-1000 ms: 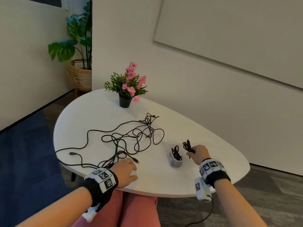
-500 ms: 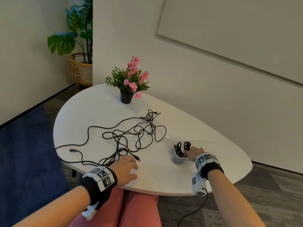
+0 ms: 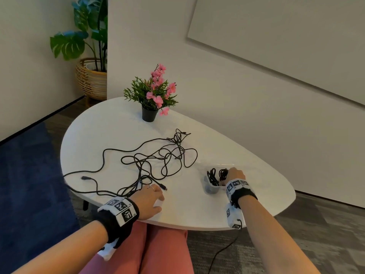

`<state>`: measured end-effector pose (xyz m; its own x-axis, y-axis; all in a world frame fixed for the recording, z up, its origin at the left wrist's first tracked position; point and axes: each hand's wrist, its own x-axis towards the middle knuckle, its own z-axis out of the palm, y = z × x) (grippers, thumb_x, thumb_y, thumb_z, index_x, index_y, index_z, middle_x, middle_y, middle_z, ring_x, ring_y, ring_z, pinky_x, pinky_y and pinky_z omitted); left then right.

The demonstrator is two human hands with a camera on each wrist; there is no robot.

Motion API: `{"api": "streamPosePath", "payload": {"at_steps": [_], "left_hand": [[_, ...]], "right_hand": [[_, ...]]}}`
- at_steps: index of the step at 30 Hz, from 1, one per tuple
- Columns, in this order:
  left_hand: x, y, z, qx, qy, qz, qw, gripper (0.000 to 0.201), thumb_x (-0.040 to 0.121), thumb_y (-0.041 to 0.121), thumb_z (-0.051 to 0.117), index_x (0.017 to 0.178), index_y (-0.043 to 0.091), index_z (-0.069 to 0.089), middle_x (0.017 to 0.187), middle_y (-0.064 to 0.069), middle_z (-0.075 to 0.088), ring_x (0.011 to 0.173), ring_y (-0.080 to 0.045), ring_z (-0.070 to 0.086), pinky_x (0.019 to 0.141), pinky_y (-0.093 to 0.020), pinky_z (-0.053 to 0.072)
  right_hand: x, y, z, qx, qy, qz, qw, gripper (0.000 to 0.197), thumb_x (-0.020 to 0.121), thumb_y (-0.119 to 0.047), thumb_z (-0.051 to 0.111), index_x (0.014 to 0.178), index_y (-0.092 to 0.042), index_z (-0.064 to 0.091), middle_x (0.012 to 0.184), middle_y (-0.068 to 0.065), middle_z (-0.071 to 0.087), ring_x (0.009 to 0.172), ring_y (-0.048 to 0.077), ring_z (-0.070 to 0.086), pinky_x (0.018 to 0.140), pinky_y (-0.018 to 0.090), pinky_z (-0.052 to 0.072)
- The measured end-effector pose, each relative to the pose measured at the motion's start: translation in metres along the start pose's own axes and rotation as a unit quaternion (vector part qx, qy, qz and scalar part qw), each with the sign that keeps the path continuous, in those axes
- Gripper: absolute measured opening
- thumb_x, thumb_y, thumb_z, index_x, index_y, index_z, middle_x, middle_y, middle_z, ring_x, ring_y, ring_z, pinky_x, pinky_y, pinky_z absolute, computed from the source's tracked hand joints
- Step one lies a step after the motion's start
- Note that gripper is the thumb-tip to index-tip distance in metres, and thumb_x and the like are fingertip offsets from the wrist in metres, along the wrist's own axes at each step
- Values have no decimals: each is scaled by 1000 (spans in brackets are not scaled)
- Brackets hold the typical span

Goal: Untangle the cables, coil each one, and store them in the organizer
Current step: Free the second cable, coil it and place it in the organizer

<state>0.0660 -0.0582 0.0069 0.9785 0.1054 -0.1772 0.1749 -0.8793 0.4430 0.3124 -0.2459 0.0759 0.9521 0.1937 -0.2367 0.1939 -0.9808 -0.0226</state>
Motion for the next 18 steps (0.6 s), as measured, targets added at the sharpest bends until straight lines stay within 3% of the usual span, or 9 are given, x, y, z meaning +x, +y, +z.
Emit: {"api": "streamPosePath", "payload": {"at_steps": [2,5,6,9,12,14,16,18], "left_hand": [[-1,-3,0,5,-8,8,1000,44,91,37,50,133,25,44,144,5,30,133,-17,29,110,-32,30],[-1,-6,1,18,-26,20,999,49,90,37,51,136,24,40,147,2,28,134,-18,27,112,-33,27],[-1,-5,1,22,-31,22,999,51,90,37,51,138,22,39,148,1,27,135,-19,26,113,-33,26],[-4,-4,2,29,-32,26,999,55,90,38,52,139,21,36,149,0,25,136,-20,26,113,-33,25],[-5,-5,3,25,-25,26,999,55,89,39,52,139,21,36,149,0,25,136,-19,26,112,-32,26],[-5,-6,3,19,-24,22,999,54,89,39,53,138,22,37,149,2,25,136,-18,26,112,-33,27],[-5,-6,3,15,-27,18,999,54,88,39,53,138,23,37,149,3,25,135,-18,26,112,-34,28],[-4,-6,2,12,-30,16,999,55,88,39,54,138,24,38,149,3,25,136,-17,26,112,-34,28]], "right_hand": [[-5,0,0,15,16,1,1000,24,78,-18,73,92,-3,60,89,12,59,92,31,64,71,28,48],[-2,-1,3,5,18,-6,1000,21,83,-16,68,69,-7,54,82,10,58,70,23,60,68,26,49],[-3,-3,4,-1,-1,-5,1000,21,83,-18,67,70,-7,55,84,10,58,69,21,57,68,25,48],[-7,-4,3,-34,-48,-31,998,27,86,-25,65,98,0,63,93,12,61,83,25,57,72,27,46],[-4,-1,6,-48,-62,-44,996,28,88,-28,58,102,-5,62,91,8,62,82,27,58,72,30,45],[1,-1,11,-65,-61,-47,995,32,85,-42,55,95,-13,62,92,7,67,82,27,62,78,32,49],[-4,-5,6,-74,-76,-73,992,35,81,-55,50,82,-21,60,79,2,61,78,25,57,84,34,50],[-8,-9,1,-65,-111,-102,986,27,86,-47,46,65,-29,46,79,-1,51,82,20,45,85,29,43]]}}
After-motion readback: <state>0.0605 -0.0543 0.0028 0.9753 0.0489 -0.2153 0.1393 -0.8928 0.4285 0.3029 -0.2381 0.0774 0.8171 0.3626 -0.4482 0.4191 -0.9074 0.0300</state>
